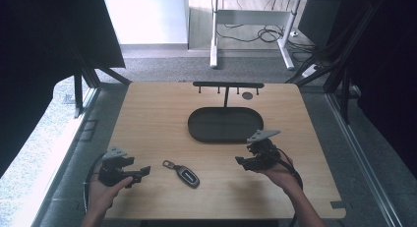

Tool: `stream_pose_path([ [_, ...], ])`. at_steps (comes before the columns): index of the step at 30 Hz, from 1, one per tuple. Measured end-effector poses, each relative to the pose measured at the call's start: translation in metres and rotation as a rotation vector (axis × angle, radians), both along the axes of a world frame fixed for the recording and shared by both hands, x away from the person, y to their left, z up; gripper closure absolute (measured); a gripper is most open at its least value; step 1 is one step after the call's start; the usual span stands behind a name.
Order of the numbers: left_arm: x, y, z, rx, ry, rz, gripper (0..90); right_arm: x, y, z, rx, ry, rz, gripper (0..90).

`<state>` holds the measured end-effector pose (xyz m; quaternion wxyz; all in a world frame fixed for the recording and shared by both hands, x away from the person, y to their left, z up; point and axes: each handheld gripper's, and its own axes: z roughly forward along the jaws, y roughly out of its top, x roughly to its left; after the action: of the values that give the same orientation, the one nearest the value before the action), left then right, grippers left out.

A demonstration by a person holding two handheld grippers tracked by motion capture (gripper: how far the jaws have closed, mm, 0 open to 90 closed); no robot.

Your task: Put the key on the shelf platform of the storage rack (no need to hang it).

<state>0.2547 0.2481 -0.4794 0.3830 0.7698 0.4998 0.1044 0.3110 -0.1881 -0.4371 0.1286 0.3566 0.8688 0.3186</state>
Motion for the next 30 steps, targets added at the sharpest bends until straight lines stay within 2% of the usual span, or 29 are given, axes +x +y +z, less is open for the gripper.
stream_pose_path([
  [6,0.0,0.0,0.0,0.0,0.0,-0.008,21.5,0.006,0.023,0.006,-0.047,-0.003,0.053,38.6],
  [14,0.0,0.0,0.0,0.001,0.001,-0.007,21.5,0.005,0.05,0.011,-0.063,0.025,0.13,38.3],
  [30,0.001,-0.003,-0.002,0.011,0.007,-0.023,21.4,0.01,0.076,0.012,-0.099,0.035,0.179,37.6],
])
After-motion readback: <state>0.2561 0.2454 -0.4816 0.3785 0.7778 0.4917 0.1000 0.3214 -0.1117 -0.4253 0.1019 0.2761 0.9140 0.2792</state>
